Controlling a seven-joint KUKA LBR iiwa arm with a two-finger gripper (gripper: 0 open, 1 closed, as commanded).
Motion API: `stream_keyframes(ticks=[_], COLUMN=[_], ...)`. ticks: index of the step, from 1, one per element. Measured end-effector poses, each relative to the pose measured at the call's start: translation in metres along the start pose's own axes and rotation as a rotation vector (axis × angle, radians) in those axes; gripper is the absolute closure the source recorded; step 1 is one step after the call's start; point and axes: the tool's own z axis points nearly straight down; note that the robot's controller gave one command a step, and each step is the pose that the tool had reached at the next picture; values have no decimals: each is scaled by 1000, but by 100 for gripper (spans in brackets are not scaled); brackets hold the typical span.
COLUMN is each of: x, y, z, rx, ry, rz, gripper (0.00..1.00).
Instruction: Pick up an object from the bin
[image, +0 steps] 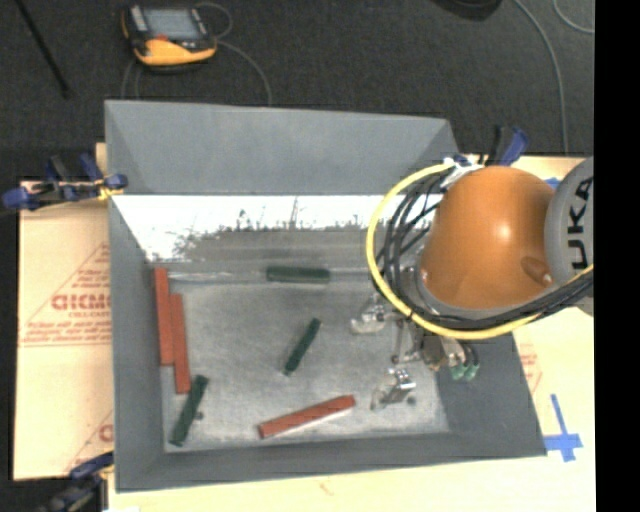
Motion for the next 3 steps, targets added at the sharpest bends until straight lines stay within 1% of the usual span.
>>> stream_keyframes(ticks=[1, 2, 3], x=[-9, -17, -17], y=[-3, 7, 7], z=[45, 154, 154], rx=[1, 0, 0], ry=[-9, -2, -2], rz=[-139, -204, -204], gripper=[0, 100, 100])
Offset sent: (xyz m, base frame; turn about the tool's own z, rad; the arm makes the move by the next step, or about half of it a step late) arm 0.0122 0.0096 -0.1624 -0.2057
